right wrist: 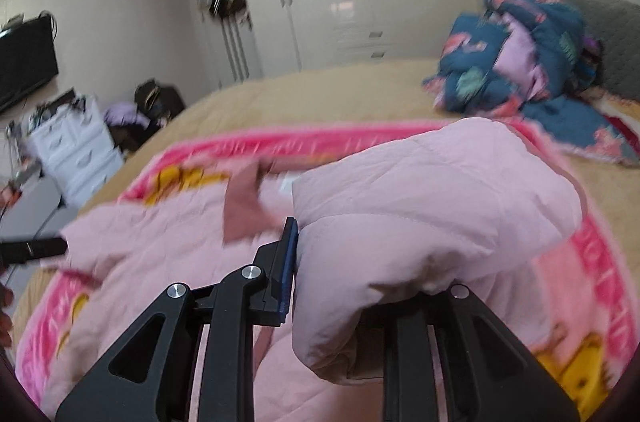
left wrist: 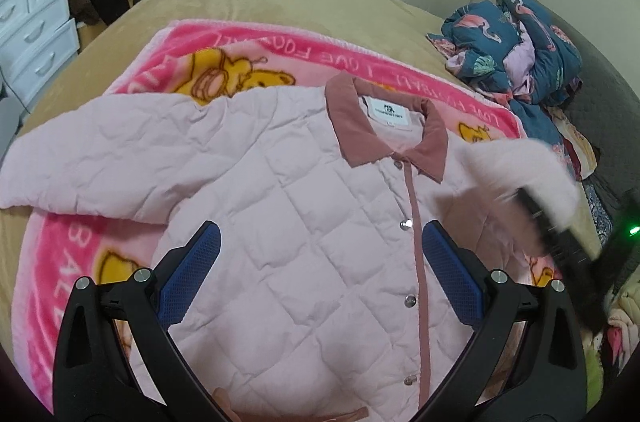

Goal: Fold large clothes
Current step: 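Lift the sleeve with the right gripper and fold it across the jacket front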

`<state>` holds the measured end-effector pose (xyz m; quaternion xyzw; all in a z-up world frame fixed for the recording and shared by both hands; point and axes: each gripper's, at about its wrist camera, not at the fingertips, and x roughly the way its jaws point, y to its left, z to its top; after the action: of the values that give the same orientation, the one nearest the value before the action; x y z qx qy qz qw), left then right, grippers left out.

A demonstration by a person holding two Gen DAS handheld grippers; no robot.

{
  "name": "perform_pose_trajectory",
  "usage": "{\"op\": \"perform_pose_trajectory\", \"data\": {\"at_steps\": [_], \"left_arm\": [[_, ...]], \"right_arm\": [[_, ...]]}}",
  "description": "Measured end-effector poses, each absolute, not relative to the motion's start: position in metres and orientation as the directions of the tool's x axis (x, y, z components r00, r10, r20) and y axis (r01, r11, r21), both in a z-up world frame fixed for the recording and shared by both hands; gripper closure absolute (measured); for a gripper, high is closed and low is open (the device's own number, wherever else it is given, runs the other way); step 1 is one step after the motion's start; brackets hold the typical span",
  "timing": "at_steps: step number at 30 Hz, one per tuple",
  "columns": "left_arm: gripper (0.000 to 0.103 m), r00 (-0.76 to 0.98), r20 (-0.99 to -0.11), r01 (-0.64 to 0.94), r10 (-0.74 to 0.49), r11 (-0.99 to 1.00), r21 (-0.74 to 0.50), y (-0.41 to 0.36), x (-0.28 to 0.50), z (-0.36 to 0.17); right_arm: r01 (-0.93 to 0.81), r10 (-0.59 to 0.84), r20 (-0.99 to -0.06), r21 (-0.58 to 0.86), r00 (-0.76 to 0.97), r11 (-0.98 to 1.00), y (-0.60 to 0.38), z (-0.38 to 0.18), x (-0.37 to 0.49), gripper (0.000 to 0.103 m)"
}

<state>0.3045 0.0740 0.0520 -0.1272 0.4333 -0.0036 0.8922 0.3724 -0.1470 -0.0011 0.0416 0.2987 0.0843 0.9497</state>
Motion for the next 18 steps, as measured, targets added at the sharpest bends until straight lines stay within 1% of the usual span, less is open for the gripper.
{"op": "perform_pose_trajectory", "data": {"at_steps": [4, 6, 7, 8, 10, 11, 12, 14, 17, 18], "left_arm": [[0.009, 0.614, -0.777, -0.09, -0.141, 0.965, -0.246, 0.07, 0.307, 0.044], [0.009, 0.605, -0.779, -0.082, -0.164, 0.96, -0.267, 0.068, 0.309, 0.04], [0.009, 0.602, -0.78, -0.083, -0.171, 0.958, -0.274, 0.067, 0.309, 0.039], [0.009, 0.599, -0.78, -0.082, -0.18, 0.956, -0.283, 0.066, 0.309, 0.037], [0.009, 0.597, -0.78, -0.079, -0.188, 0.954, -0.29, 0.064, 0.31, 0.035], [0.009, 0.597, -0.78, -0.08, -0.19, 0.953, -0.293, 0.063, 0.311, 0.034], [0.009, 0.597, -0.779, -0.079, -0.192, 0.952, -0.295, 0.063, 0.311, 0.034], [0.009, 0.594, -0.778, -0.084, -0.205, 0.946, -0.313, 0.062, 0.312, 0.032], [0.009, 0.587, -0.777, -0.089, -0.226, 0.937, -0.339, 0.059, 0.313, 0.029], [0.009, 0.584, -0.778, -0.089, -0.232, 0.934, -0.345, 0.058, 0.314, 0.028]], "right_arm": [[-0.124, 0.214, -0.629, 0.185, 0.747, 0.975, -0.136, -0.043, 0.378, 0.082], [-0.109, 0.245, -0.657, 0.241, 0.713, 0.964, -0.136, -0.059, 0.379, 0.073], [-0.103, 0.262, -0.666, 0.268, 0.699, 0.958, -0.138, -0.064, 0.379, 0.062], [-0.098, 0.277, -0.666, 0.294, 0.693, 0.951, -0.14, -0.067, 0.377, 0.058], [-0.087, 0.3, -0.658, 0.336, 0.691, 0.938, -0.147, -0.07, 0.368, 0.056], [-0.073, 0.311, -0.65, 0.366, 0.694, 0.928, -0.152, -0.07, 0.363, 0.054], [-0.056, 0.316, -0.641, 0.392, 0.699, 0.918, -0.158, -0.069, 0.359, 0.051], [0.014, 0.306, -0.605, 0.465, 0.735, 0.885, -0.177, -0.065, 0.344, 0.041], [0.091, 0.292, -0.548, 0.566, 0.783, 0.819, -0.204, -0.063, 0.332, 0.042], [0.097, 0.299, -0.539, 0.587, 0.788, 0.803, -0.207, -0.063, 0.333, 0.044]]}}
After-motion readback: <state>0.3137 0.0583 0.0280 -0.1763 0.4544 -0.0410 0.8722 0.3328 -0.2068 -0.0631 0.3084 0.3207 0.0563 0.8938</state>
